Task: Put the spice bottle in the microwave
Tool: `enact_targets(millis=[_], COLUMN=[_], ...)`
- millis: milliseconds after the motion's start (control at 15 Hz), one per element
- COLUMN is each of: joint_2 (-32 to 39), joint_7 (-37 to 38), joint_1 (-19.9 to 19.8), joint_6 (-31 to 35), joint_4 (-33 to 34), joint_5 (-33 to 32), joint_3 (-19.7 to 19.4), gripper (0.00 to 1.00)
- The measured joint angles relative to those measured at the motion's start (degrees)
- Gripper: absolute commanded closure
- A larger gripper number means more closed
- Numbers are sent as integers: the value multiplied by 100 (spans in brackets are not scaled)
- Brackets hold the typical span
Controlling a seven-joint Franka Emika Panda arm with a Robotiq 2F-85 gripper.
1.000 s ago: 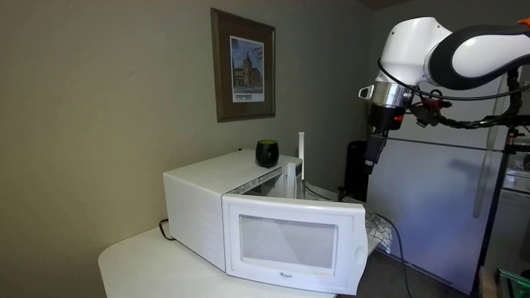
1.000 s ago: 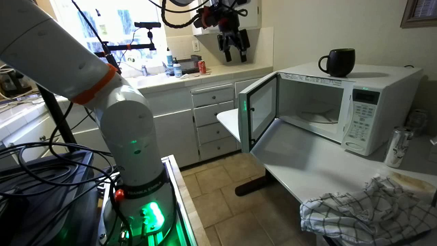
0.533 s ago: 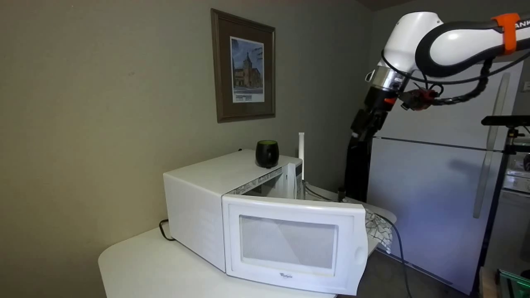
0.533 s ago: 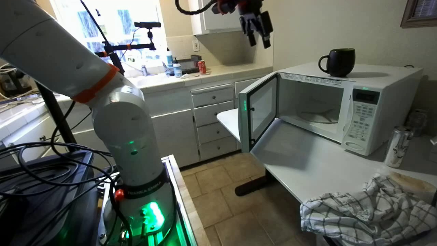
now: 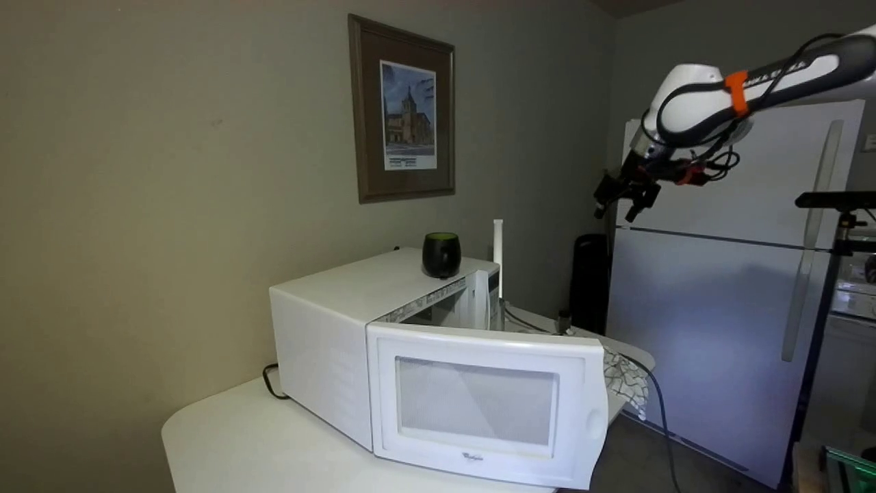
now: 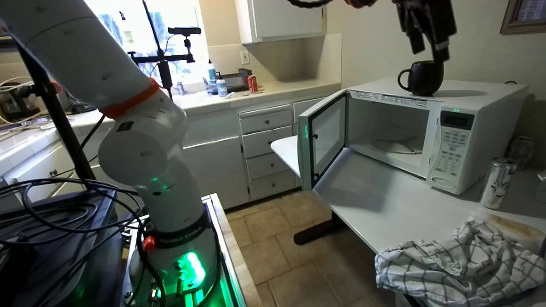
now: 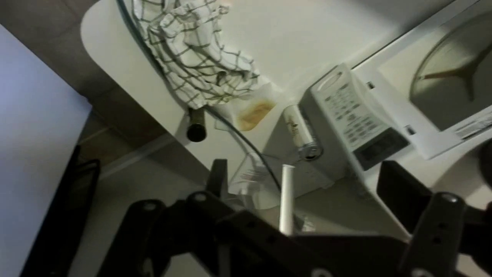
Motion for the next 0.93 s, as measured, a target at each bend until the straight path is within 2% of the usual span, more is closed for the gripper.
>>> enact_targets(millis=[133, 533, 733, 933], joint_2=[266, 100, 509, 1326], joint_7=[-66, -60, -582, -1419], joint_1=[-84, -6, -22, -41], joint_6=[121, 107, 106, 101], joint_4=[38, 79, 365, 797], joint_5=[-7, -4, 139, 677], joint_3=[-69, -18, -480, -1090], gripper=[0, 0, 0, 0])
